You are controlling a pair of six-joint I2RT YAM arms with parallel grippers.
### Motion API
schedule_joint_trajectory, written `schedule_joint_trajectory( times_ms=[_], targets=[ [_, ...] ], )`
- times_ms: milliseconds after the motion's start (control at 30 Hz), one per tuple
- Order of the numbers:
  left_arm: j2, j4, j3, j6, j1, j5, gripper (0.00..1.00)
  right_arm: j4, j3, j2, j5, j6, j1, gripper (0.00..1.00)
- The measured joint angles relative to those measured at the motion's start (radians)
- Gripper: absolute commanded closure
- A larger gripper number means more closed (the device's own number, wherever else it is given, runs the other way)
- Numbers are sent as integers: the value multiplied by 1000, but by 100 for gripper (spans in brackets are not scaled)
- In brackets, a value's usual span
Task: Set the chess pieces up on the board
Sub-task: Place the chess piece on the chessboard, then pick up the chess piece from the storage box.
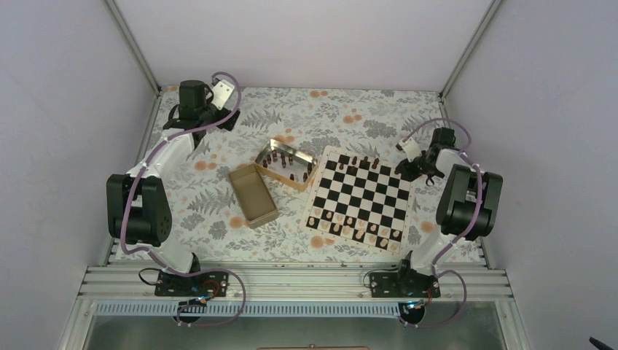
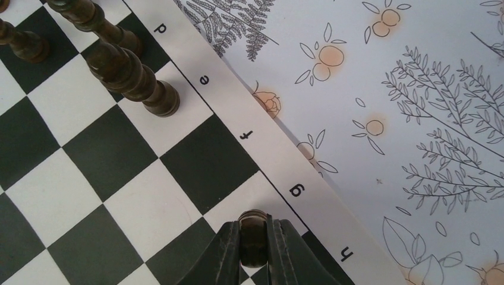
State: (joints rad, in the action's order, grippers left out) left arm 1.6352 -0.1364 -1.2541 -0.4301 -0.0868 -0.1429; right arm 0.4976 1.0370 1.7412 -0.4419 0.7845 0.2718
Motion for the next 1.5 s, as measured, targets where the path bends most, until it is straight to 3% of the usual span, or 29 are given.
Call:
schedule_joint_trajectory(
  times_ms=[400, 533, 633, 1000, 1100, 1267, 1500],
  targets=[
    [0, 0, 0, 0, -1, 0, 0, 0, 0, 26, -16, 1, 0, 83],
    [0, 0, 0, 0, -1, 0, 0, 0, 0, 27, -14, 6, 0, 73],
    [0, 0, 0, 0, 0, 0, 0, 2, 0, 27, -13, 11, 0, 59],
    [0, 0, 0, 0, -1, 0, 0, 92, 63, -49, -17, 14, -20, 49],
    [0, 0, 0, 0, -1, 0, 0, 126, 164, -96, -6, 0, -91, 48],
    [-7, 0, 0, 0, -1, -1, 0, 145, 376, -106, 7, -35, -335, 47],
    [-17, 0, 0, 0, -2, -5, 0, 154, 662, 65, -6, -81, -613, 50]
  ],
)
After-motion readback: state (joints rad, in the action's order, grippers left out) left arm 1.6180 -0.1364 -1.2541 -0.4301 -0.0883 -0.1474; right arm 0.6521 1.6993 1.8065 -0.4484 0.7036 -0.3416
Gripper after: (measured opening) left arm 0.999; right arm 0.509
